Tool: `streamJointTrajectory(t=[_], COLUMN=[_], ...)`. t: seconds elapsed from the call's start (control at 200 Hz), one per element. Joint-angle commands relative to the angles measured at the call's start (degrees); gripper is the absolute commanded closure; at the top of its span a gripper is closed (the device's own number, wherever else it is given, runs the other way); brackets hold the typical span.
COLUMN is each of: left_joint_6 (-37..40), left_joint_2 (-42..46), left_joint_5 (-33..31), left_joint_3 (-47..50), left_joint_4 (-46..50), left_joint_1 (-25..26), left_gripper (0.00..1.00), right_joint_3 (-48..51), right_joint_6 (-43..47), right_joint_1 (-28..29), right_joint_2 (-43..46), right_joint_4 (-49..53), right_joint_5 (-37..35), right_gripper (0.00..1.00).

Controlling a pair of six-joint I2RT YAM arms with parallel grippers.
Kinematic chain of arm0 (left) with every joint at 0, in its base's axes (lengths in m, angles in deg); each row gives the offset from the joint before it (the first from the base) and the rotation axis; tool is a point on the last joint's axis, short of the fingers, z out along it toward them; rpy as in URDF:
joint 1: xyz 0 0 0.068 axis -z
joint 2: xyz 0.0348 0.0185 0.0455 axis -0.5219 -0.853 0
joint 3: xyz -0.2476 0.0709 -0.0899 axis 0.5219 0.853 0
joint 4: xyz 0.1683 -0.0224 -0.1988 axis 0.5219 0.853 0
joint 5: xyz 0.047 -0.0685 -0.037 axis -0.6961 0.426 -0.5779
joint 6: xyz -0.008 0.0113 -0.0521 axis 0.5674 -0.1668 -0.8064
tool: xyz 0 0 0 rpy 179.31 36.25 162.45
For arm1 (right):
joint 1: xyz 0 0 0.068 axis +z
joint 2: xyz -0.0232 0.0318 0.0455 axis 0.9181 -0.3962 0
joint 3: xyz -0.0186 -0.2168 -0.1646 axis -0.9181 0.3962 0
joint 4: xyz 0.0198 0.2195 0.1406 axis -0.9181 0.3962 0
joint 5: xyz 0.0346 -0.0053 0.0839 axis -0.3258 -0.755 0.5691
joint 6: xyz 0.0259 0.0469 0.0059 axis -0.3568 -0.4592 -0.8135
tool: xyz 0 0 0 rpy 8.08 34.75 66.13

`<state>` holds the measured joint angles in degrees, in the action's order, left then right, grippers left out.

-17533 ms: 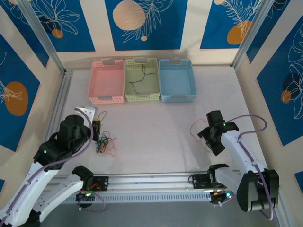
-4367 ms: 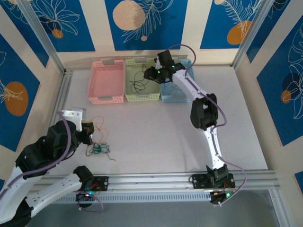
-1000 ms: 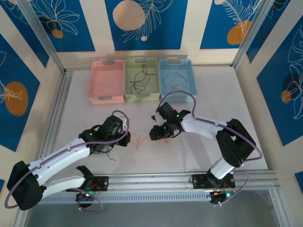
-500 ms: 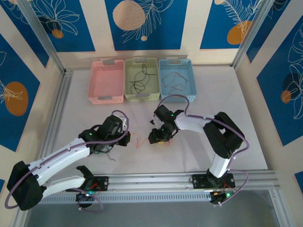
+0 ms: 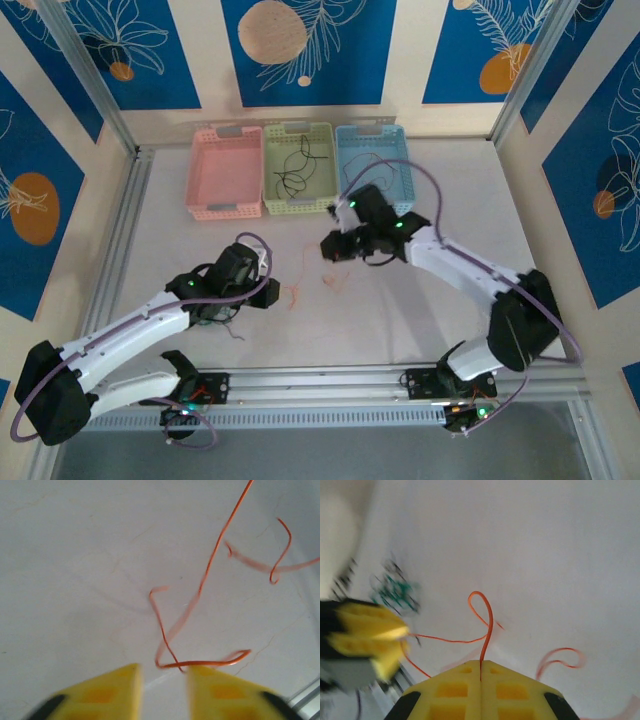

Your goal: Untangle the cables

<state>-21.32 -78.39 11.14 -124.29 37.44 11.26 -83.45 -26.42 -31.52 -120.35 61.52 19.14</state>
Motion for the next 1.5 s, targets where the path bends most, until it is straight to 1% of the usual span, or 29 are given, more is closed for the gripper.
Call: streamJointTrajectory(t=[0.0,0.065,0.105,0.24,0.325,0.425,0.485,0.57,0.71,0.775,0.98,1.215,1.31,1.395,1.496], left_joint_6=[-0.7,-1.1,-1.3,-1.6,-1.7,-1.6,-1.7,-1.9,-2.5,-2.7,-3.0,-3.1,-3.1,-3.1,-3.5], left_joint_2=[1.0,2.2,3.0,5.8,7.3,8.8,9.7,10.8,12.1,12.7,15.0,15.0,15.0,15.2,15.9], left_joint_5=[0.6,0.4,0.1,-0.7,-1.2,-1.9,-2.2,-2.5,-3.4,-3.5,-4.4,-4.1,-4.1,-4.2,-5.1], left_joint_3=[0.4,0.7,0.9,1.0,1.0,1.1,1.1,1.3,1.7,1.5,1.5,1.8,1.8,1.7,1.7], left_joint_4=[0.0,0.2,0.5,2.0,3.3,5.1,6.1,7.0,8.5,9.4,11.3,11.2,11.2,11.6,12.1], left_joint_1=[-0.7,-0.7,-0.7,-0.7,-0.7,-0.7,-0.8,-0.8,-0.7,-0.7,-0.8,-0.8,-0.8,-0.8,-0.7], left_gripper=[0.44,0.33,0.29,0.24,0.23,0.23,0.23,0.23,0.23,0.23,0.23,0.23,0.23,0.23,0.23], right_joint_3=[-6.0,-9.6,-12.0,-21.5,-29.0,-38.0,-41.2,-45.6,-53.7,-56.9,-60.2,-59.8,-60.3,-62.6,-62.4], right_joint_6=[-2.0,-3.0,-3.6,-6.1,-7.8,-10.0,-11.8,-15.0,-17.1,-17.9,-19.2,-20.0,-20.1,-20.2,-19.0], right_joint_1=[-4.2,-6.9,-8.5,-13.0,-15.8,-18.7,-20.4,-23.0,-25.2,-26.0,-27.2,-27.2,-27.1,-27.4,-27.3], right_joint_2=[5.0,5.8,5.8,2.5,-1.7,-6.7,-9.1,-12.9,-20.3,-23.7,-30.9,-37.9,-41.8,-46.0,-48.3], right_joint_4=[-1.7,-2.1,-2.4,-2.0,-1.4,1.5,1.5,1.2,2.2,2.2,1.8,1.6,0.9,3.2,3.8], right_joint_5=[0.1,0.1,0.0,-0.3,1.1,-0.3,-2.0,-2.0,0.4,2.6,0.6,-3.5,-3.8,-3.0,-2.3], right_gripper=[1.0,1.0,1.0,1.0,1.0,1.0,1.0,1.0,1.0,1.0,1.0,1.0,1.0,1.0,1.0])
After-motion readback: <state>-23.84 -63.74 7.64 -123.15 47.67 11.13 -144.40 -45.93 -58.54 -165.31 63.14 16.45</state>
